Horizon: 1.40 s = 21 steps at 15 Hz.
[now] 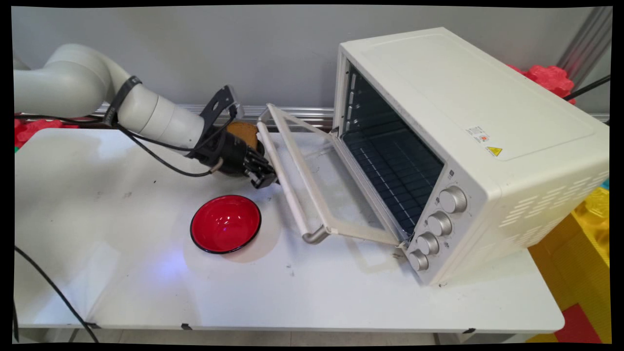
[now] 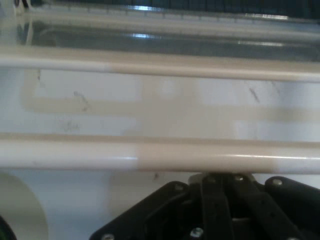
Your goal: Close the oven
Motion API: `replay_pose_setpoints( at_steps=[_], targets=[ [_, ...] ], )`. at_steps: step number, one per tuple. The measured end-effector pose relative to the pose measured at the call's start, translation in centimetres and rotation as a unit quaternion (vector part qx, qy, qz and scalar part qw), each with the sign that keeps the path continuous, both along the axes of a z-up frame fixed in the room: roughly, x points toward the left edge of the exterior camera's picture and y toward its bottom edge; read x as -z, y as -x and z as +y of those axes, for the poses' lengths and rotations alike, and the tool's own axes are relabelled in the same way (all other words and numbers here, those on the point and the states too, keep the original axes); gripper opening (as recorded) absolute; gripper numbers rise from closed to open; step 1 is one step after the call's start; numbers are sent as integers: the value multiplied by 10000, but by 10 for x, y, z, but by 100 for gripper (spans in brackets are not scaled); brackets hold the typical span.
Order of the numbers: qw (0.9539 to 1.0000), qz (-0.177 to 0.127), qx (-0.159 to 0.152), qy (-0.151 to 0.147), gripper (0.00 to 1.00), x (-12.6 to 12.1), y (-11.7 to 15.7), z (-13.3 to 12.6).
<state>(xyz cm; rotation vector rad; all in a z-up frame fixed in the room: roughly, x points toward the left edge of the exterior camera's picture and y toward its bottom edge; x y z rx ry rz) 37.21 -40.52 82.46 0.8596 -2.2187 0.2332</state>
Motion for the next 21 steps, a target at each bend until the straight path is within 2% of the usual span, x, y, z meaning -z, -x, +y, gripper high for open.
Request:
replay_pose_setpoints(
  at_steps=[9,21],
  targets=[
    [9993,272,47,264,0,-24,17,-19],
    [9968,571,104,550,0,-41,36,-38]
  ],
)
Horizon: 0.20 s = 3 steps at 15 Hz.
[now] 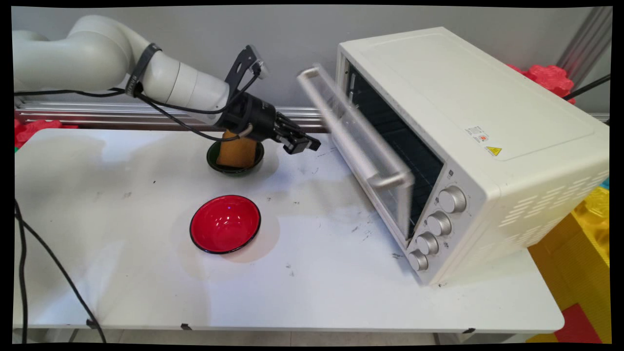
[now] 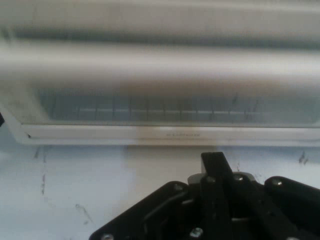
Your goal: Close the oven
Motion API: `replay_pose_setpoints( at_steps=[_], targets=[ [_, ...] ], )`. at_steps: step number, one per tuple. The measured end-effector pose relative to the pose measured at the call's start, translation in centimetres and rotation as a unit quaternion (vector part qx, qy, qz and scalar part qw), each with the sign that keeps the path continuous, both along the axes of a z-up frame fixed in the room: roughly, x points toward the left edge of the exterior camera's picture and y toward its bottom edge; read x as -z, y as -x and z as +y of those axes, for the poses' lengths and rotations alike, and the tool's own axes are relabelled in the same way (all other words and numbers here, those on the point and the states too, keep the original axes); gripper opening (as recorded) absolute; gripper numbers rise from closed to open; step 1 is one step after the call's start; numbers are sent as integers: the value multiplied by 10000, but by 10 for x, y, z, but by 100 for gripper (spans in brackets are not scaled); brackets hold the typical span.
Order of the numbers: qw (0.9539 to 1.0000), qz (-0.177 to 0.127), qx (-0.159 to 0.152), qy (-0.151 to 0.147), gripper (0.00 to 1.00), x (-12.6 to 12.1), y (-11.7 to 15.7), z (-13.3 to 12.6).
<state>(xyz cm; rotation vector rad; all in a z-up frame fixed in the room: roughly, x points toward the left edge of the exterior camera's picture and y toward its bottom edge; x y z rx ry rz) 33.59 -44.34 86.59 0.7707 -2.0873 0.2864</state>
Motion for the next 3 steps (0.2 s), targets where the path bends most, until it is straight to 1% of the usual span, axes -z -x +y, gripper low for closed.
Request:
replay_pose_setpoints(
  at_steps=[3],
  targets=[
    [10000,31,18,28,0,-2,1,-1]
  ],
)
